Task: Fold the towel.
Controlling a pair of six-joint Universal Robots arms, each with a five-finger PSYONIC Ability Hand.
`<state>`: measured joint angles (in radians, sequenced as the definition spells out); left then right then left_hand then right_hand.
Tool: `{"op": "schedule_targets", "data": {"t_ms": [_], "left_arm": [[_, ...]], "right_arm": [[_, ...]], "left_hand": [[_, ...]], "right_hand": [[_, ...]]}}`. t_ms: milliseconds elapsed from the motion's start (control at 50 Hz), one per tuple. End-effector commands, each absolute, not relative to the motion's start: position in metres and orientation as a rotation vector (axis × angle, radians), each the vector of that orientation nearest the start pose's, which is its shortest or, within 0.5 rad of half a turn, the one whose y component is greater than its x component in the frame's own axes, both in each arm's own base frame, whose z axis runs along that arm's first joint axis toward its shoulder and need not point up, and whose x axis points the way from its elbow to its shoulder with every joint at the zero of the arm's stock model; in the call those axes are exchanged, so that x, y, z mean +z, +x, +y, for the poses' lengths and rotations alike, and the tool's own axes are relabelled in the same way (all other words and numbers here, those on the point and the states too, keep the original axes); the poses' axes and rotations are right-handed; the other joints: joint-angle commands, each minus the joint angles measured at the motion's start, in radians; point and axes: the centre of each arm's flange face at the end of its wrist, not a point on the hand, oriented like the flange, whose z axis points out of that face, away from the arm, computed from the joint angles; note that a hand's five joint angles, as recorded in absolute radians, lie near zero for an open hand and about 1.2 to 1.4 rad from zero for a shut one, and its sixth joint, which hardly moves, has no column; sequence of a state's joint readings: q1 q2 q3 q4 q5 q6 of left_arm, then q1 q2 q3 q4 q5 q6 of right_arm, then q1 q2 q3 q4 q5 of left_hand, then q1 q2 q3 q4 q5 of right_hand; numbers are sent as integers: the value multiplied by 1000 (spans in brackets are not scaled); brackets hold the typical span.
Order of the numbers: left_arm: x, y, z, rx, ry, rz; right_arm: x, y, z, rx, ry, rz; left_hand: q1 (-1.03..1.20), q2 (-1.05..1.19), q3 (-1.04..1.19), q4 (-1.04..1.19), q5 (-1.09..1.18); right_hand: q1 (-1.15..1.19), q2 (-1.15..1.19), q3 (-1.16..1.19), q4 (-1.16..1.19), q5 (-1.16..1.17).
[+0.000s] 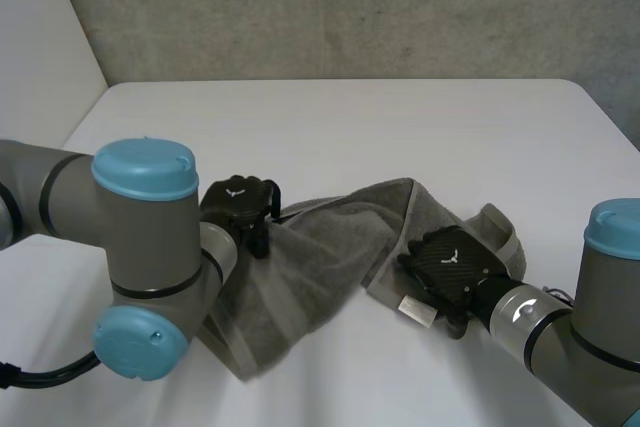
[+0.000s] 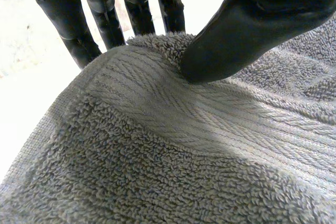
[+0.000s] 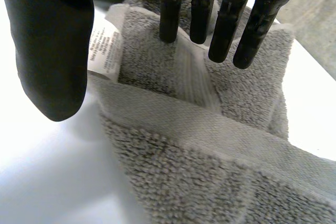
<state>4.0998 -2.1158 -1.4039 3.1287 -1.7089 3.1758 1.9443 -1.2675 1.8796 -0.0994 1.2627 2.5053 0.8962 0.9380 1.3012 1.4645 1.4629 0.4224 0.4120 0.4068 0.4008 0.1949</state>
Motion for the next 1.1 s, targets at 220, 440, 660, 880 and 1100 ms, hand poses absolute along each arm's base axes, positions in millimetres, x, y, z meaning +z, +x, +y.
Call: {"op": "schedule_targets", "data": {"t_ms": [220, 440, 660, 880, 1100], "left_arm": [[197, -304, -235, -1922, 832, 2565], [196, -303, -237, -1913, 821, 2572], [219, -291, -247, -1990, 744, 2519], [311, -265, -243, -2338, 608, 2279], [310, -258, -246, -2306, 788, 2243]], "right_arm": [[137, 253, -208, -1601, -1423, 2156], [126, 253, -219, -1651, -1428, 2178], [226, 244, -238, -2127, -1221, 1973], [349, 208, -248, -2343, -861, 1811], [331, 197, -264, -1820, -1030, 2079]], "left_hand": [[468, 426, 63, -100, -273], [477, 435, 72, -91, -264], [500, 458, 95, -68, -241], [500, 458, 95, -68, -241], [500, 458, 95, -68, -241]], "right_hand": [[-35, -25, -19, -13, 18], [626, 636, 641, 647, 679], [974, 984, 990, 995, 1027], [974, 984, 990, 995, 1027], [974, 984, 990, 995, 1027]]}}
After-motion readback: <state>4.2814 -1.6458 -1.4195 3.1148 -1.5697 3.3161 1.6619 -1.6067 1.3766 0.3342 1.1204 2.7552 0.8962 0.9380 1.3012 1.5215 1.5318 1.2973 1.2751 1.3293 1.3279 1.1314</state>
